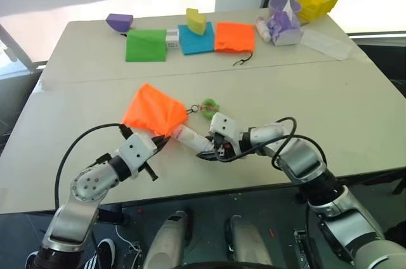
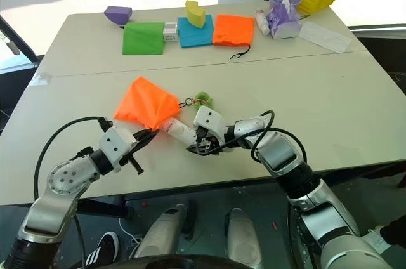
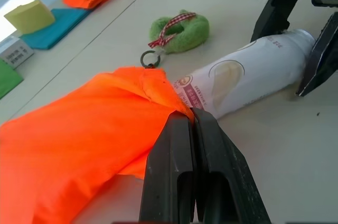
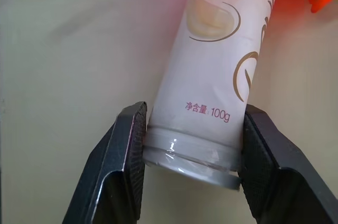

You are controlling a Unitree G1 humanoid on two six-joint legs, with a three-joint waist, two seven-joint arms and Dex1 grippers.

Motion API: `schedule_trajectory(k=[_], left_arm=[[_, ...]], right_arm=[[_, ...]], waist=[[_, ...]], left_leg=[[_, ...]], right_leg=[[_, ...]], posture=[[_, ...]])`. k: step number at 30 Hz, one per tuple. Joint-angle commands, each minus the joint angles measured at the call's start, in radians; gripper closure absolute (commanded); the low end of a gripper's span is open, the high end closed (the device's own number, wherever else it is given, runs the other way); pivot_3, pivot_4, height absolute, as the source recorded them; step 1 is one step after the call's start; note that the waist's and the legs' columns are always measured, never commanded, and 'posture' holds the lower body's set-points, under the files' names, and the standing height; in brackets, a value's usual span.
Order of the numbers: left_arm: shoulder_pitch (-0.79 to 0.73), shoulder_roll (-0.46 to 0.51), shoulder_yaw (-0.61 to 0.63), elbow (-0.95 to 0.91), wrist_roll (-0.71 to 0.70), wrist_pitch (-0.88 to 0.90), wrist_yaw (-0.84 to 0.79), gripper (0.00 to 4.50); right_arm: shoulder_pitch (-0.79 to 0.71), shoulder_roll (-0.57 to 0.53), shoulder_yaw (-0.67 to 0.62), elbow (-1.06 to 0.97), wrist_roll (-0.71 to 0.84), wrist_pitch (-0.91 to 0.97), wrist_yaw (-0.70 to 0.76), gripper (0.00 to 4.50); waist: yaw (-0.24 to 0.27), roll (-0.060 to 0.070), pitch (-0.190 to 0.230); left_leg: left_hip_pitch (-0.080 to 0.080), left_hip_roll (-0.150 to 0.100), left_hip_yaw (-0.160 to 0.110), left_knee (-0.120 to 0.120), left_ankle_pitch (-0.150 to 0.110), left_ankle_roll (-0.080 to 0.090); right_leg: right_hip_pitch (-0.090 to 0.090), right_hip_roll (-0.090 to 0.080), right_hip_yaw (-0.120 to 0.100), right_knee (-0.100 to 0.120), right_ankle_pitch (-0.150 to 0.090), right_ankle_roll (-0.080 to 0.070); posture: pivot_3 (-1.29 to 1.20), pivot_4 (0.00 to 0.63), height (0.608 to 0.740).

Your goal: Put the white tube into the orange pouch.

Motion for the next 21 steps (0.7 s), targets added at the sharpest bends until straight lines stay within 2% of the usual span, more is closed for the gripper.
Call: schedule_trajectory(k=[1,7,13,15,18,21], left_arm=[[0.019,0.027,0.011,0.001,0.024,-0.056,-0.012,4.5],[0.039,0.043,0.026,-0.007,-0.014,-0.072,-0.042,4.5],[0.046,0.046,0.037,-0.009,-0.019,-0.075,-0.049,4.5],[0.052,0.045,0.034,-0.009,-0.016,-0.077,-0.049,4.5],[0.056,0.042,0.041,-0.017,-0.012,-0.073,-0.039,4.5],[0.058,0.038,0.05,-0.016,-0.027,-0.071,-0.039,4.5]], right_arm=[[-0.036,0.009,0.015,-0.005,-0.01,-0.032,0.031,2.7],[-0.094,0.121,0.039,0.125,-0.078,-0.04,-0.052,2.7],[-0.118,0.191,0.019,0.172,-0.086,-0.015,-0.082,2.7],[-0.123,0.197,0.014,0.182,-0.1,-0.024,-0.099,2.7],[-0.116,0.149,-0.011,0.168,-0.104,-0.038,-0.081,2.7],[-0.131,0.133,-0.071,0.19,-0.103,-0.061,-0.123,2.7]], waist=[[0.0,0.0,0.0],[-0.007,0.0,0.0],[-0.007,0.0,0.0],[-0.007,0.0,0.0],[-0.005,0.0,0.0],[0.001,0.0,0.0]], left_leg=[[0.0,0.0,0.0,0.0,0.0,0.0],[0.001,0.0,0.0,-0.001,0.0,0.0],[0.002,0.0,0.0,-0.002,0.0,0.0],[0.002,0.0,0.0,-0.002,0.0,0.0],[0.002,0.0,0.0,-0.003,0.0,0.0],[0.002,0.0,0.0,-0.003,0.0,0.0]], right_leg=[[0.0,0.0,0.0,0.0,0.0,0.0],[0.0,0.0,0.0,0.001,0.0,0.0],[-0.001,0.001,0.0,0.002,0.0,0.0],[-0.001,0.001,0.0,0.003,0.0,-0.001],[-0.002,0.001,0.001,0.003,0.0,-0.001],[-0.001,0.001,0.001,0.003,0.0,-0.001]], posture=[[0.0,0.15,0.74],[0.0,0.15,0.74],[0.0,0.15,0.74],[0.0,0.15,0.74],[0.0,0.15,0.74],[0.0,0.15,0.74]])
